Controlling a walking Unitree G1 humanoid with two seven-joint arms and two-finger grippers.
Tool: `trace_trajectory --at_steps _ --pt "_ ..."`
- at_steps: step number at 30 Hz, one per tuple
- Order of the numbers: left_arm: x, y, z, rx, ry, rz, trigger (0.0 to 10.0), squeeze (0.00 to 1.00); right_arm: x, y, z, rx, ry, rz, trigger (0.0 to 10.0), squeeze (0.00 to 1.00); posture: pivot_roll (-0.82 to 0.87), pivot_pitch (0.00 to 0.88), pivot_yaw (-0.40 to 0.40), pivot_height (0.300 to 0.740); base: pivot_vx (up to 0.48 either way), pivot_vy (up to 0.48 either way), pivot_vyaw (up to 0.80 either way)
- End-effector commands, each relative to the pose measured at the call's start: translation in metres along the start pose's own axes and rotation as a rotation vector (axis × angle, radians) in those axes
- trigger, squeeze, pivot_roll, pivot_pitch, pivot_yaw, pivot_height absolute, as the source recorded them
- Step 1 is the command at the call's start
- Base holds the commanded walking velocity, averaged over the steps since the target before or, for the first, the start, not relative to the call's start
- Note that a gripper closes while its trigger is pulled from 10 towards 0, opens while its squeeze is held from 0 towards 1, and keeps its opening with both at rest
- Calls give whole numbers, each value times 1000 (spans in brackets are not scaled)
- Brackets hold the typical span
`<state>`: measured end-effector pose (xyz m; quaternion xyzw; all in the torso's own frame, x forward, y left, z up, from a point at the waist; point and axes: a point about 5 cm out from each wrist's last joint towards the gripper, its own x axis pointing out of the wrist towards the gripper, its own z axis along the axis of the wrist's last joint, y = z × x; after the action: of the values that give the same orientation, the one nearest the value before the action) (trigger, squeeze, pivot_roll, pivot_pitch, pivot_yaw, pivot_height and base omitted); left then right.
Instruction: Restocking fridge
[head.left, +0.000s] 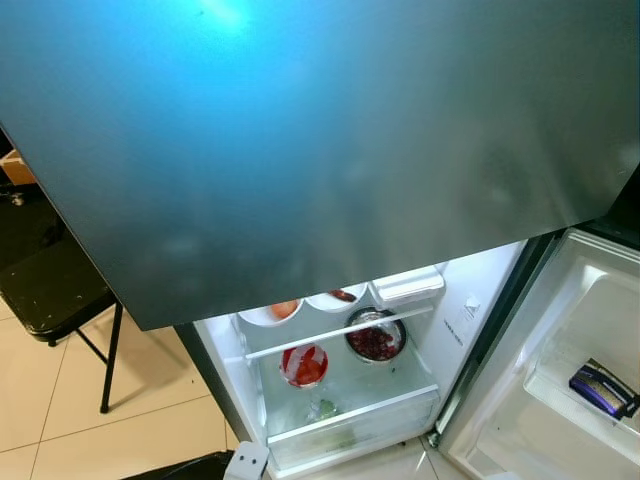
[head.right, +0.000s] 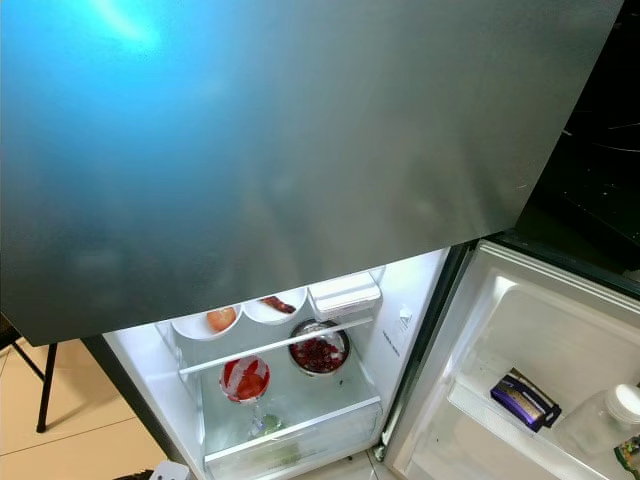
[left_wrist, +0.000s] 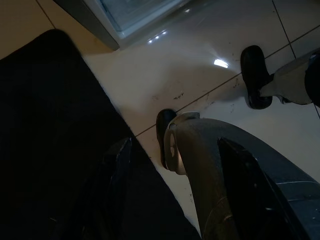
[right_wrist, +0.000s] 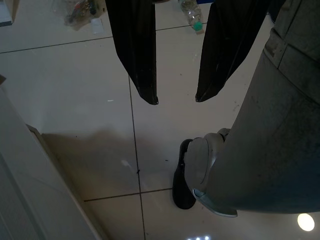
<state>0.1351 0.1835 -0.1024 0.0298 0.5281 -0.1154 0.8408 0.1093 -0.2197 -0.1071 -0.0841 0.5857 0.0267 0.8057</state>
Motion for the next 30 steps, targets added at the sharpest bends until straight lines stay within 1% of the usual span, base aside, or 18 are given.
trace_trajectory --at_steps 1,17,30 --pt "1 -6 -4 -2 17 -18 10000 0 0 3 -3 -9 15 12 10000 0 14 0 -24 740 0 0 0" --pt "1 -5 -2 3 14 -16 10000 0 0 2 -2 -15 12 8 10000 0 12 0 -22 740 0 0 0" --pt "1 -6 -4 -2 17 -16 10000 0 0 4 -4 -11 17 12 10000 0 12 0 -21 740 0 0 0"
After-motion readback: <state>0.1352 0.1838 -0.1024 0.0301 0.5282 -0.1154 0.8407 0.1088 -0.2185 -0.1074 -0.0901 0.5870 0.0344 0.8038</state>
